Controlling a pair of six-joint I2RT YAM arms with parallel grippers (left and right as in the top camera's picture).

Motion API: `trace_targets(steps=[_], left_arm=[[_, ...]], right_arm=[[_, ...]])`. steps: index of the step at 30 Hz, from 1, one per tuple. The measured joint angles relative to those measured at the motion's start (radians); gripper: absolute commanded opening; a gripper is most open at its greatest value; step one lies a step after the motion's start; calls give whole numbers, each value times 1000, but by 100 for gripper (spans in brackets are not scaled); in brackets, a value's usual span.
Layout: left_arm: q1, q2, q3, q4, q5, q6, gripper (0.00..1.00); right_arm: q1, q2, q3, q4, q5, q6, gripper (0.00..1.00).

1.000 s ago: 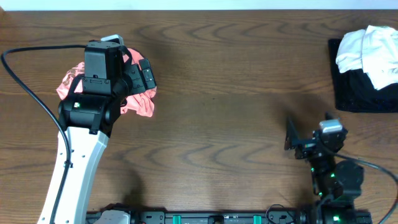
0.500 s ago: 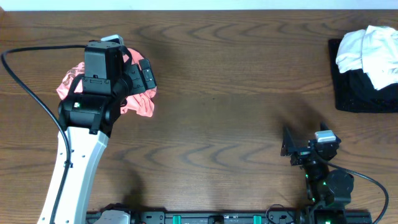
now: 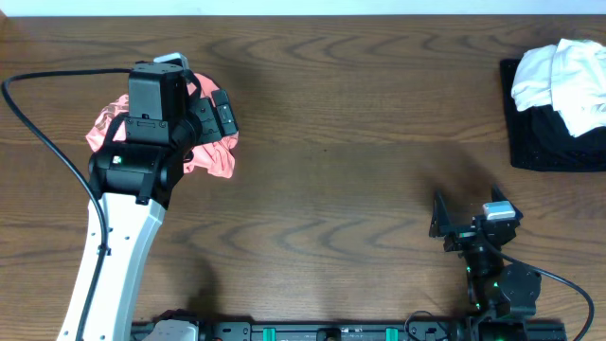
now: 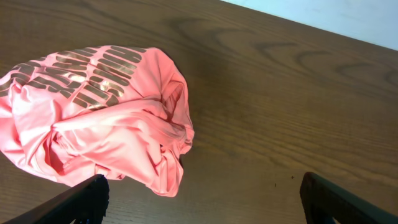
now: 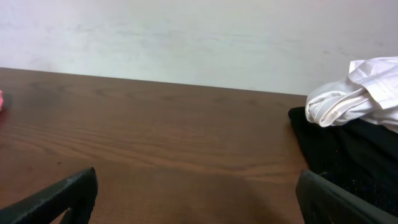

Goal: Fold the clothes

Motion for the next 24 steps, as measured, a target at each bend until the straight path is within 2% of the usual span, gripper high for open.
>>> trace_targets(steps=[24], left_arm=[[0,-34,-12,-40,-7,19,98]], right_arm=[[0,0,0,0,0,0,99]])
